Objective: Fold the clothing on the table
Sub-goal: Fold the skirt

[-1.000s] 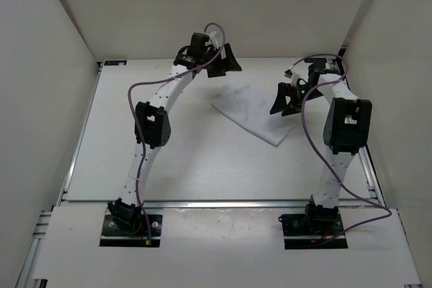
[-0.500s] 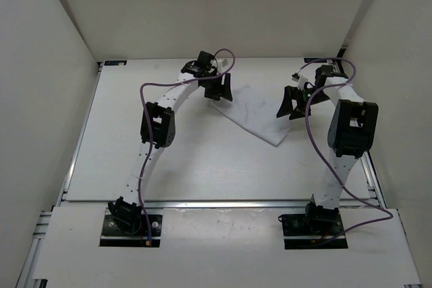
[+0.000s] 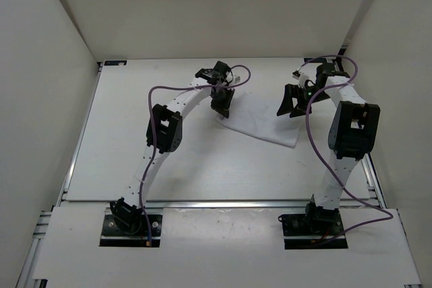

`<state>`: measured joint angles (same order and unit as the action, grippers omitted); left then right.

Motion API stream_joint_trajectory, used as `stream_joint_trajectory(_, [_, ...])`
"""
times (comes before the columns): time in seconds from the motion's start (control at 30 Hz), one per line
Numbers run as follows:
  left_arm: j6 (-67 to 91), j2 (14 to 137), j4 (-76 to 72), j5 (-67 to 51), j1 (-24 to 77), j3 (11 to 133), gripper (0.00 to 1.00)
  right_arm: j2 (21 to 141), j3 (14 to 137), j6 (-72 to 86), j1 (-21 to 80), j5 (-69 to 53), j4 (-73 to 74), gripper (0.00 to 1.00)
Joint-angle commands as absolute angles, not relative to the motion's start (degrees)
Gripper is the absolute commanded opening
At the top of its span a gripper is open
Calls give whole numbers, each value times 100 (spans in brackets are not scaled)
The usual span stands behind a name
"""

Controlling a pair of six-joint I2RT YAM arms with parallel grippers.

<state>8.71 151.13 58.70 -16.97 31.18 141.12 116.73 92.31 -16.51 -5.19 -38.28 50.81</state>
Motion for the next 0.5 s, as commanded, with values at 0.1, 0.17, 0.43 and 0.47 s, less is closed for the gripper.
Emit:
stream_joint_trajectory(0.1, [993, 14433, 7101, -889, 3532, 12957, 0, 11364, 9185, -1661, -545, -4016, 5045, 90])
stream_joint_trajectory(0.17, [1089, 14205, 7102, -652, 3681, 12727, 0, 11399, 9202, -1679, -562, -4034, 5053, 91])
stream_joint_trajectory(0.43, [1713, 13117, 6445, -402, 3596, 12152, 78, 11180, 9036, -1600, -808, -4149, 5159, 94])
stream_joint_trajectory(0.47, [1923, 12887, 5868, -648, 3508, 11494, 86, 11145, 8896, -1600, -835, -4148, 5150, 94])
